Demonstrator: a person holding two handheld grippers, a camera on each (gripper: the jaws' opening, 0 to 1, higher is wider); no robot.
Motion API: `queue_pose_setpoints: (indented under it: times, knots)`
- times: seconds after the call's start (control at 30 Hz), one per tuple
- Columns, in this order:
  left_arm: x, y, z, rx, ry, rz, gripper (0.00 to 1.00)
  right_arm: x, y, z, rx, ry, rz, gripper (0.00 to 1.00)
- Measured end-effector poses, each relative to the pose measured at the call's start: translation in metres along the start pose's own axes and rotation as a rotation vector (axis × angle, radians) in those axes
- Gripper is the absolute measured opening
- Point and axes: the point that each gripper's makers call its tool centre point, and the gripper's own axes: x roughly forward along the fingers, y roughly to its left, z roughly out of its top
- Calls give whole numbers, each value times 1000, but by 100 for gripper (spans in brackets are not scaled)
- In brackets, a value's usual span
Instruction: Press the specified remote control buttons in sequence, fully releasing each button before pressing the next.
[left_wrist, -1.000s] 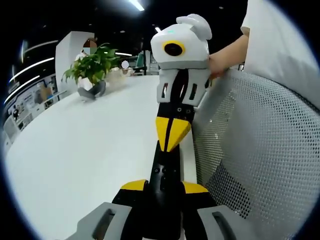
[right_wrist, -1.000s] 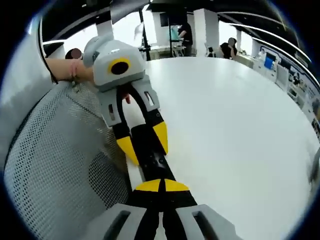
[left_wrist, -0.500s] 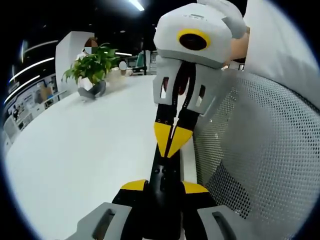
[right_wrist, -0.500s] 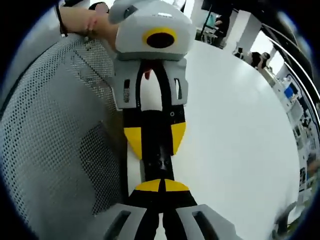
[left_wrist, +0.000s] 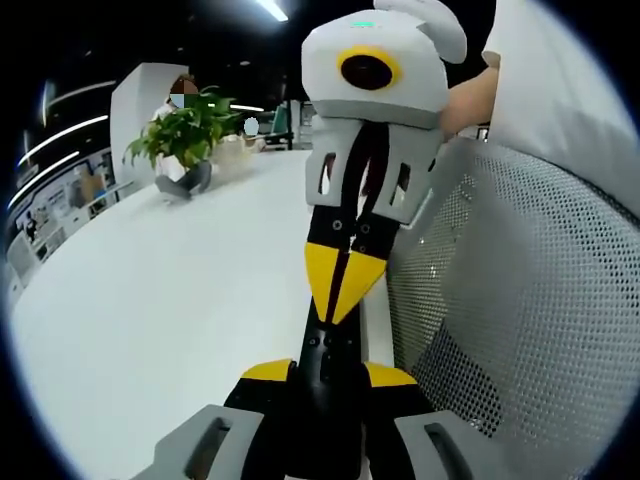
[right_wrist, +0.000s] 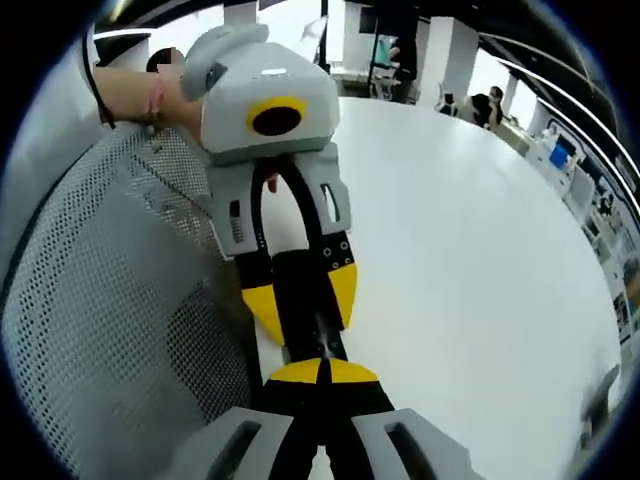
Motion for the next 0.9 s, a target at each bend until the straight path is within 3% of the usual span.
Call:
queue_pose_setpoints:
  times: [0.23,0.33,0.47,0.57,0.9]
  knots:
    - [0,0,0,-1,0,0,25,-1,-1,1,-22,35,-35,0]
    - [0,0,-1,-1,0,-1,25,-1,-2,0,-7,18,-45,0]
    - [0,0,0,-2,-1,0,25,-4,-1,1,20,-5,-30,0]
    - [0,0,0,-2,0,1,25,-5,13,8,22,-38,17,0]
    - [-2,-1,0,-2,-1,0,25,2,17,8,-52,11,15,0]
